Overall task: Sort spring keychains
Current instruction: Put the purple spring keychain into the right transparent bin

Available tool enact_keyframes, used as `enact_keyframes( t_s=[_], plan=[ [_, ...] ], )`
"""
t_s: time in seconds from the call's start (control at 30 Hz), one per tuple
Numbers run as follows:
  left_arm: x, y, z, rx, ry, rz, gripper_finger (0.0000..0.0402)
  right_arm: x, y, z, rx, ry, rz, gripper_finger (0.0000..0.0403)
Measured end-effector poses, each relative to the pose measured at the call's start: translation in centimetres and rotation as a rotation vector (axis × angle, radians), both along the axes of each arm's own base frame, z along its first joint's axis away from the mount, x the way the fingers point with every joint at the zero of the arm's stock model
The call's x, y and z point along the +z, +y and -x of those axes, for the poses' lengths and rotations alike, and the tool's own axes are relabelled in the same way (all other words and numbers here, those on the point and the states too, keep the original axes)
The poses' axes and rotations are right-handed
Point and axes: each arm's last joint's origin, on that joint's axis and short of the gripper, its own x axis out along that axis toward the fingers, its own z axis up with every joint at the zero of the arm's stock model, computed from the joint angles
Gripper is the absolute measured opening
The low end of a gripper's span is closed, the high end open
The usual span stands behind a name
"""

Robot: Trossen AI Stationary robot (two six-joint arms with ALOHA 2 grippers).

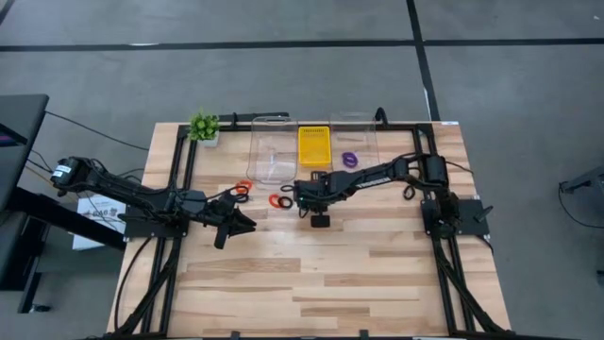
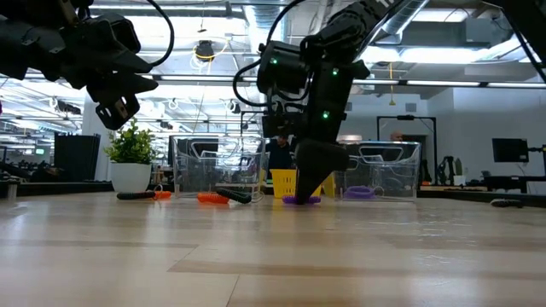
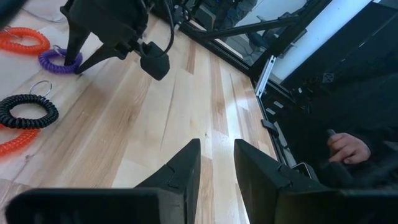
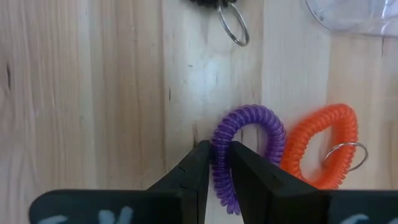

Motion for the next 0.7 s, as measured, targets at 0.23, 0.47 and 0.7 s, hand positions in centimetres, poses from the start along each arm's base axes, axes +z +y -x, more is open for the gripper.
enact_keyframes(
  t_s=[0.23,0.47,0.7],
  plan=[
    [0.0,0.0,0.0,0.0,0.0,0.0,0.0095,-0.1,0.8,0.0,-0.044,-0.007,-0.023,0.0055],
    [0.0,0.0,0.0,0.0,-0.001,0.0,0.0095,-0.1,2.1,0.1,-0.174,-0.025,-0.068,0.0009],
    [0.0,0.0,0.0,-0.002,0.0,0.004,0.0095,0.2,4.6,0.3,-0.159,-0.008,-0.104,0.0012]
  ],
)
